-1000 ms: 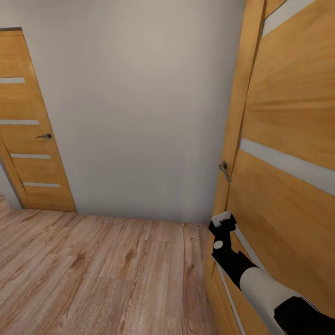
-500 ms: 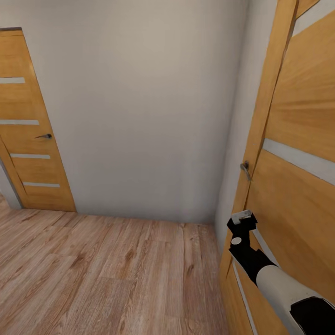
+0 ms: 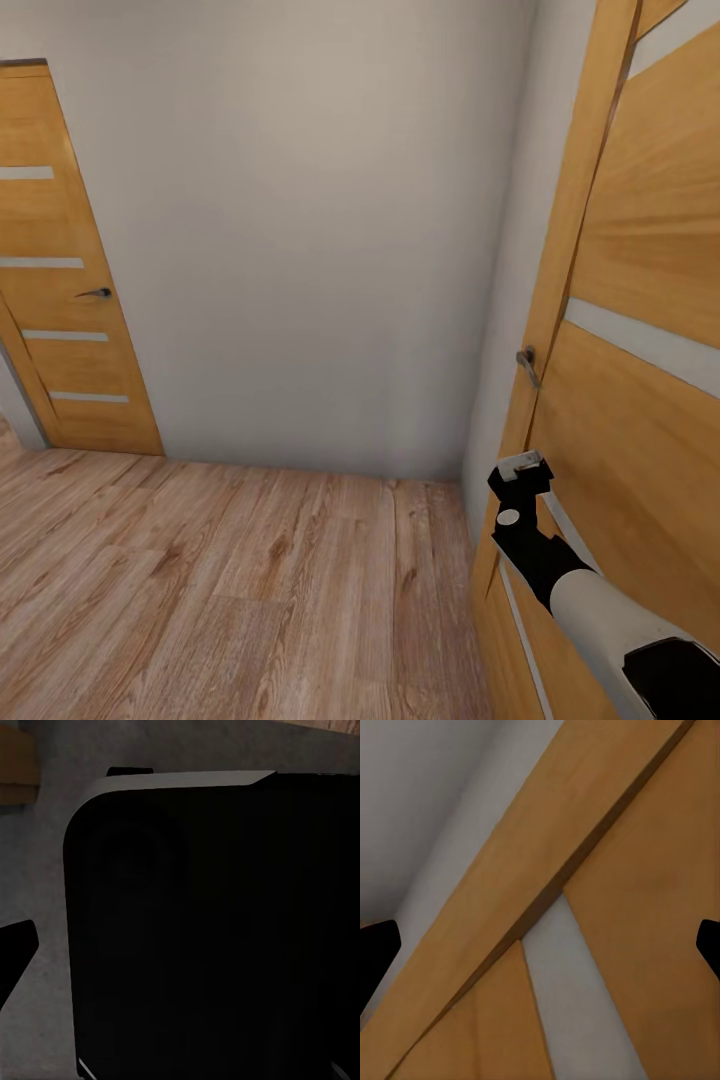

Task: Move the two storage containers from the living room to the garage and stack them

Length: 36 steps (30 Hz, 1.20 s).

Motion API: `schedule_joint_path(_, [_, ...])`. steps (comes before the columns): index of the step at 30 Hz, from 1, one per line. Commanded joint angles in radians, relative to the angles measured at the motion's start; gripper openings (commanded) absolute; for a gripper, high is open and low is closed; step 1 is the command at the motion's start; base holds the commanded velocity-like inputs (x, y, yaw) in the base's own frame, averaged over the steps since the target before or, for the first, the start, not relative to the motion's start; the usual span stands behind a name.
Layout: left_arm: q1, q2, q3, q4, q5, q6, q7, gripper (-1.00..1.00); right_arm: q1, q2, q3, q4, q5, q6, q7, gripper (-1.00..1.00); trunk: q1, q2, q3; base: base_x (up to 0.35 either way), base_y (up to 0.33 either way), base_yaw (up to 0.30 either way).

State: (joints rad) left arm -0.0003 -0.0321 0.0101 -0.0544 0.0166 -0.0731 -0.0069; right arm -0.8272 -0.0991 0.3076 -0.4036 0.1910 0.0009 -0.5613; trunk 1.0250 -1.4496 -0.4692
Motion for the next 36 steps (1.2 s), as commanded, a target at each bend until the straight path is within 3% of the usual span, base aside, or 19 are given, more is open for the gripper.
schedule_joint_path(1, [0.0, 0.0, 0.001, -0.001, 0.002, -0.002, -0.001, 1.0, -0.001, -0.07, -0.005, 0.002, 0.0, 0.001, -0.009, 1.0, 0.0, 0.0, -0.001, 0.0, 0.0, 0.0])
schedule_joint_path(10, [0.0, 0.0, 0.002, -0.001, 0.002, -0.002, -0.001, 1.0, -0.001, -0.038, -0.002, 0.015, -0.003, 0.002, -0.007, 1.0, 0.0, 0.0, -0.001, 0.0, 0.0, 0.0])
schedule_joint_path(12, [0.0, 0.0, 0.002, -0.001, 0.002, -0.002, -0.001, 1.0, -0.001, 0.019, -0.001, 0.025, -0.003, 0.0, 0.008, 1.0, 0.0, 0.0, -0.001, 0.0, 0.0, 0.0])
schedule_joint_path(13, [0.0, 0.0, 0.002, -0.001, 0.002, -0.002, -0.001, 1.0, -0.001, 0.07, -0.002, 0.047, -0.003, -0.01, 0.029, 1.0, 0.0, 0.0, -0.001, 0.0, 0.0, 0.0])
schedule_joint_path(14, [0.0, 0.0, 0.002, -0.001, 0.002, -0.002, -0.001, 1.0, -0.001, 0.089, -0.003, 0.064, -0.003, -0.021, 0.041, 1.0, 0.0, 0.0, -0.001, 0.0, 0.0, 0.0])
schedule_joint_path(15, [0.0, 0.0, 0.002, -0.001, 0.002, -0.002, -0.001, 1.0, -0.001, 0.13, -0.003, 0.117, -0.004, -0.055, 0.071, 1.0, 0.0, 0.0, -0.001, 0.0, 0.0, 0.0])
schedule_joint_path(19, [0.0, 0.0, 0.002, -0.001, 0.002, -0.002, -0.001, 1.0, -0.001, 0.186, -0.004, 0.275, -0.004, -0.152, 0.166, 1.0, 0.0, 0.0, -0.001, 0.0, 0.0, 0.0])
schedule_joint_path(21, [0.0, 0.0, 0.002, -0.001, 0.002, -0.002, -0.001, 1.0, 0.011, 0.205, -0.006, 0.379, -0.005, -0.195, 0.3, 1.0, 0.0, 0.0, -0.001, 0.0, 0.0, 0.0])
schedule_joint_path(24, [0.0, 0.0, 0.002, -0.001, 0.002, -0.002, -0.001, 1.0, 0.015, 0.205, -0.008, 0.422, -0.005, -0.206, 0.427, 1.0, 0.0, 0.0, -0.001, 0.0, 0.0, 0.0])
schedule_joint_path(27, [0.0, 0.0, 0.002, -0.001, 0.002, -0.002, -0.001, 1.0, 0.016, 0.203, -0.01, 0.431, -0.006, -0.188, 0.459, 1.0, 0.0, 0.0, -0.001, 0.0, 0.0, 0.0])
schedule_joint_path(30, [0.0, 0.0, 0.002, -0.001, 0.003, -0.002, -0.001, 1.0, 0.03, 0.173, -0.011, 0.436, -0.007, -0.116, 0.479, 1.0, 0.0, 0.0, -0.001, 0.0, 0.0, 0.0])
schedule_joint_path(33, [0.0, 0.0, 0.002, -0.001, 0.003, -0.002, -0.001, 1.0, 0.102, 0.143, -0.012, 0.438, -0.007, -0.073, 0.489, 1.0, 0.0, 0.0, -0.001, 0.0, 0.0, 0.0])
schedule_joint_path(36, [0.0, 0.0, 0.002, -0.001, 0.003, -0.002, -0.001, 1.0, 0.248, 0.13, -0.012, 0.438, -0.006, -0.063, 0.493, 1.0, 0.0, 0.0, -0.001, 0.0, 0.0, 0.0])
